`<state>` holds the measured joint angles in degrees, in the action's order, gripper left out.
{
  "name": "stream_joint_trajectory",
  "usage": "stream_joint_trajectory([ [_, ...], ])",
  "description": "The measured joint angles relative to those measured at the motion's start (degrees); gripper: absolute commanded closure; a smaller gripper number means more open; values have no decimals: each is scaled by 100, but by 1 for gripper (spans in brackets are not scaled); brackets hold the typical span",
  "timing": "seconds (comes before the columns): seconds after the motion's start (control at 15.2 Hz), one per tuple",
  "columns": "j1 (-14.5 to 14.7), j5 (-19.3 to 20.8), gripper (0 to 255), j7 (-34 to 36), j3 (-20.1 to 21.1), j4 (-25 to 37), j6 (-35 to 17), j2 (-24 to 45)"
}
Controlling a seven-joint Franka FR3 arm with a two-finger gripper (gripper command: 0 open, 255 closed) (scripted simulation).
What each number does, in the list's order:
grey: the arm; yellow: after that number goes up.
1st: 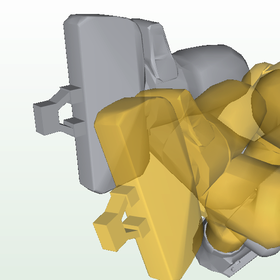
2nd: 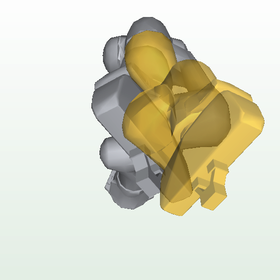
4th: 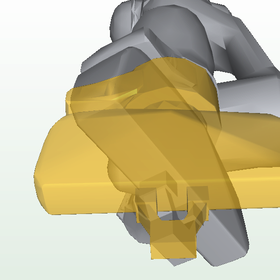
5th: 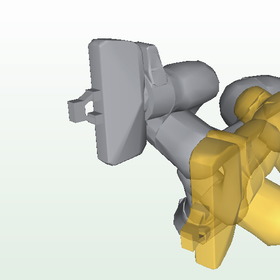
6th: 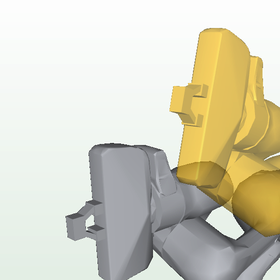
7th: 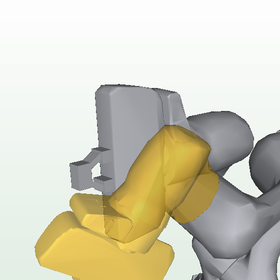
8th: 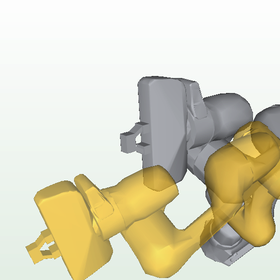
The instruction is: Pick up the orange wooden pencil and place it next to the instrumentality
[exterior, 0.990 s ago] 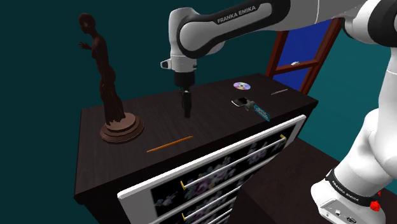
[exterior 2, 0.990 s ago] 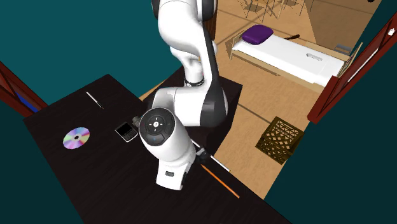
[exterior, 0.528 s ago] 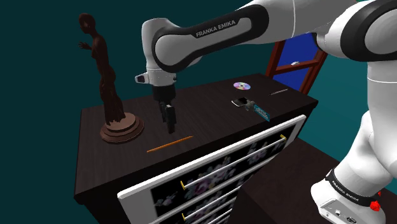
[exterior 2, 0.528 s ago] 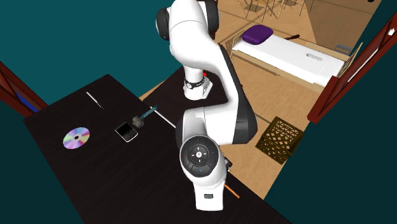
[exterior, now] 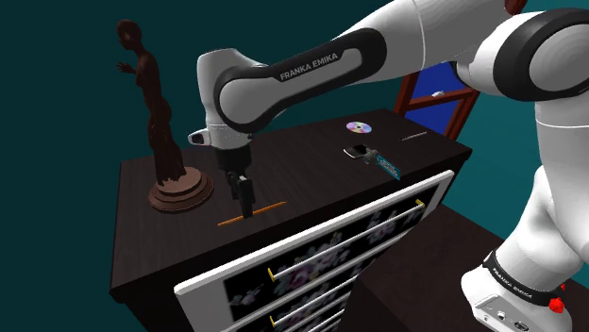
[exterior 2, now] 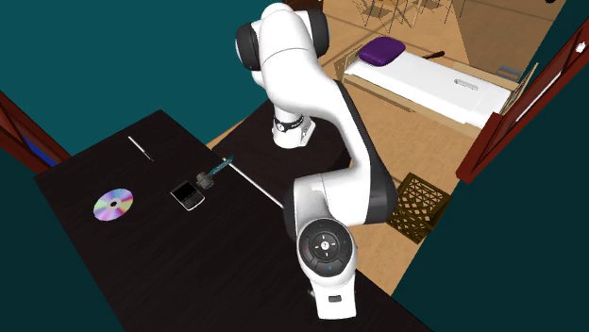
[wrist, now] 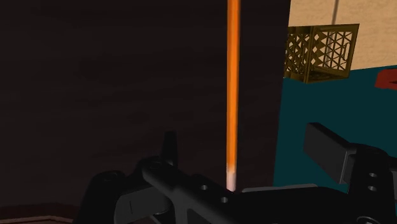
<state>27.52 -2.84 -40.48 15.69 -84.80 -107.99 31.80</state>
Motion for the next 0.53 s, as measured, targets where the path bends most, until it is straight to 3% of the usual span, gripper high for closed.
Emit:
stream_joint_trajectory([
  [0.53,9,3,0,-5,-1,-162,-194,31],
])
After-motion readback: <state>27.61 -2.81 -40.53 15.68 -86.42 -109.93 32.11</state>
